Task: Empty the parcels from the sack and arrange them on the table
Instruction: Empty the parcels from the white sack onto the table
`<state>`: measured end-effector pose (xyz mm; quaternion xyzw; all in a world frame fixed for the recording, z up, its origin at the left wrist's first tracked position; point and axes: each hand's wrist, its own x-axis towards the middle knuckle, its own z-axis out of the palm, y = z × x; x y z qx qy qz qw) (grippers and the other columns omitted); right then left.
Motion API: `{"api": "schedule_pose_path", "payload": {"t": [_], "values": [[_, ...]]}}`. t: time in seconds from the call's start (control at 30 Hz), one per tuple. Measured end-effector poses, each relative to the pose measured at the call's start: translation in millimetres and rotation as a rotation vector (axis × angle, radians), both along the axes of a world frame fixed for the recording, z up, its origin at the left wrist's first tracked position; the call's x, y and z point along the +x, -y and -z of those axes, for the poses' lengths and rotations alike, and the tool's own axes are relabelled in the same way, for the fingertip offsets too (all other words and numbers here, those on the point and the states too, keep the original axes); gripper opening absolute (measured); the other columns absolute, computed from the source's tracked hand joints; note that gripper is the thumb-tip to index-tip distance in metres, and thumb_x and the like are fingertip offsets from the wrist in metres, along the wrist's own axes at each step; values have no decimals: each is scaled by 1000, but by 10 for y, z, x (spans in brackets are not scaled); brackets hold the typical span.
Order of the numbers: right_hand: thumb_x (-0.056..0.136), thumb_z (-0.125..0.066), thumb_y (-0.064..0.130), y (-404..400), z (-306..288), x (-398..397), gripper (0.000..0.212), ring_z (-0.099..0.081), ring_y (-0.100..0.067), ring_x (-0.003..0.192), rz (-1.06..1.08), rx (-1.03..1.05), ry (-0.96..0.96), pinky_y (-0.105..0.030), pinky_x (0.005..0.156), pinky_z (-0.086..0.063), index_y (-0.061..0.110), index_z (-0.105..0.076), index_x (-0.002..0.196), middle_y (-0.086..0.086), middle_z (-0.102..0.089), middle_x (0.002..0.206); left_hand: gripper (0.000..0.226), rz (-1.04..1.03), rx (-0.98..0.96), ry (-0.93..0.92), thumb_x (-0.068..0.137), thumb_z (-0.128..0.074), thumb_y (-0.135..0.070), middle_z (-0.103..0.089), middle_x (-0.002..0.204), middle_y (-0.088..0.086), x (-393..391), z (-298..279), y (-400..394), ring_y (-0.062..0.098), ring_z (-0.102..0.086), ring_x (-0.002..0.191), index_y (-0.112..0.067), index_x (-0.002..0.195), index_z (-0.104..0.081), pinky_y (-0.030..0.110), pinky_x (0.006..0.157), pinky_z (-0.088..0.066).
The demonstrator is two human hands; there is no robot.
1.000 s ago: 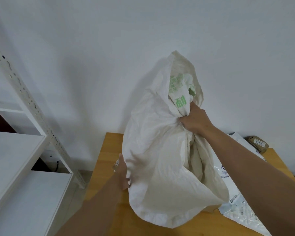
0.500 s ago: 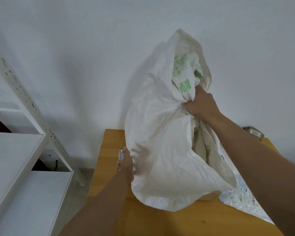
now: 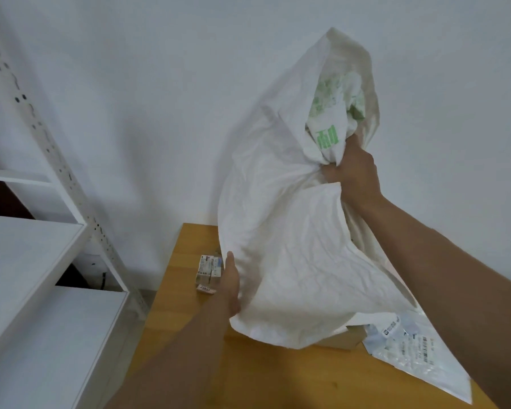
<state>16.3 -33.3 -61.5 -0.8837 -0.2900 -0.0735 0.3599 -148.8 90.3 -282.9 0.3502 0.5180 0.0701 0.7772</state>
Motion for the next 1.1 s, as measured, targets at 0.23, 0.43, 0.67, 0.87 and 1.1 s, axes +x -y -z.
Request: {"api": "schedule_pose_path", "payload": {"t": [0.23, 0.43, 0.67, 0.87, 1.1], "values": [[68, -51, 28, 237, -76, -43, 54, -61, -30, 96, -125, 6, -1, -41, 78, -49, 8, -47, 118, -8, -64, 105, 81, 46, 106, -17, 94, -39, -65, -24, 159, 9, 23, -165, 302, 28, -27, 144, -15, 155, -18, 42, 118, -25], [64, -52, 37, 446, -303, 18, 69, -60, -24, 100, -239, -55, 32, -35, 81, -46, 16, -47, 130, -2, -64, 112, 62, 255, 233, -46, 100, -47, -46, -29, 157, 4, 101, -351, 485, 26, -32, 141, -19, 152, -29, 41, 114, -23], [71, -44, 36, 520, -652, 219, 65, -59, -33, 109, -256, -127, 140, -37, 86, -47, 20, -46, 134, -8, -62, 121, 55, 421, 409, -65, 98, -52, -35, -30, 154, 3, 283, -794, 573, 28, -36, 135, -21, 149, -35, 43, 111, -28], [68, -46, 39, 585, -781, 352, 70, -58, -34, 112, -265, -214, 145, -32, 81, -40, 19, -46, 135, -9, -61, 123, 54, 462, 489, -32, 98, -53, -25, -33, 153, 7, 298, -810, 523, 28, -36, 135, -17, 148, -37, 39, 105, -30], [89, -54, 20, 643, -770, 505, 41, -59, -33, 106, -334, -241, 267, -35, 80, -45, 18, -50, 129, -8, -65, 117, 56, 141, 738, -43, 95, -56, -24, -56, 113, 8, 356, -788, 285, 18, -52, 95, -12, 145, -37, 33, 82, -42]]}}
